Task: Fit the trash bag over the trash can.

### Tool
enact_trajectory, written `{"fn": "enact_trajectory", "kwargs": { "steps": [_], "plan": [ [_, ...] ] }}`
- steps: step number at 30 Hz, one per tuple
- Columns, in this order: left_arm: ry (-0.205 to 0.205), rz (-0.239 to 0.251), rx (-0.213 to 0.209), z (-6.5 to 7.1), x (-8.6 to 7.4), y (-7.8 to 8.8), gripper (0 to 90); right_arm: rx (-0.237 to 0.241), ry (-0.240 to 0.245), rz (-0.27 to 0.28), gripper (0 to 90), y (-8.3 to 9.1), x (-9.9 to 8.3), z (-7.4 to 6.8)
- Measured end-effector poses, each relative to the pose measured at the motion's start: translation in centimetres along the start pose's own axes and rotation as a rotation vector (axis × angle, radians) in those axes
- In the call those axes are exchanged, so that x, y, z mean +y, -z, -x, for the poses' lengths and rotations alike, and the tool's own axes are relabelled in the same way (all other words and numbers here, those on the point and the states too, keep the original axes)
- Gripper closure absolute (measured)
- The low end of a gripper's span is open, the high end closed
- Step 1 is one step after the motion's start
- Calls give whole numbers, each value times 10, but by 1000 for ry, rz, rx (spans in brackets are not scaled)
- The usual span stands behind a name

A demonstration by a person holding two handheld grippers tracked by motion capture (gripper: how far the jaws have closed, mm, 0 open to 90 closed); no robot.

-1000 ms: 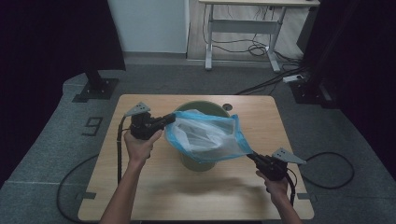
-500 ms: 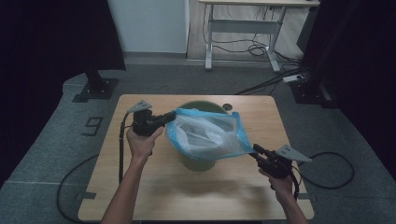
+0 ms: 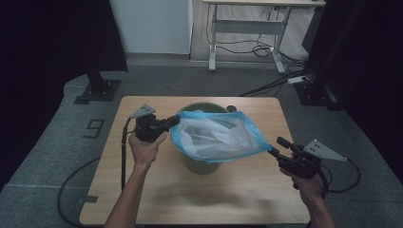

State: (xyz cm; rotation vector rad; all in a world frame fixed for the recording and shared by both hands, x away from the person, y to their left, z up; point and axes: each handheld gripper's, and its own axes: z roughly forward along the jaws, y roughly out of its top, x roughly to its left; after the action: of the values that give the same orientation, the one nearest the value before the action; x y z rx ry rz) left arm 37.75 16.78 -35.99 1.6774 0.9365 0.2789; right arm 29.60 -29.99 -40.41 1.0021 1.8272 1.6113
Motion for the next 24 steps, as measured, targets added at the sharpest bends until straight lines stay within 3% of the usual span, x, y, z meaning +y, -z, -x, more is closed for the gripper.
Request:
{"fn": "enact_trajectory", "kwargs": {
  "steps": [7,11,17,24],
  "plan": [
    [0,-6,5,-1,0,3,893,17,-37,-69,436,0,-29,8],
    [2,-14,2,0,1,1,892,22,-68,-74,436,7,-32,15],
    [-3,-18,-9,4,0,-2,893,31,-46,-45,438,10,-10,11],
    [-19,-26,-6,7,2,-2,892,19,4,-29,432,-7,29,1]
  ]
}}
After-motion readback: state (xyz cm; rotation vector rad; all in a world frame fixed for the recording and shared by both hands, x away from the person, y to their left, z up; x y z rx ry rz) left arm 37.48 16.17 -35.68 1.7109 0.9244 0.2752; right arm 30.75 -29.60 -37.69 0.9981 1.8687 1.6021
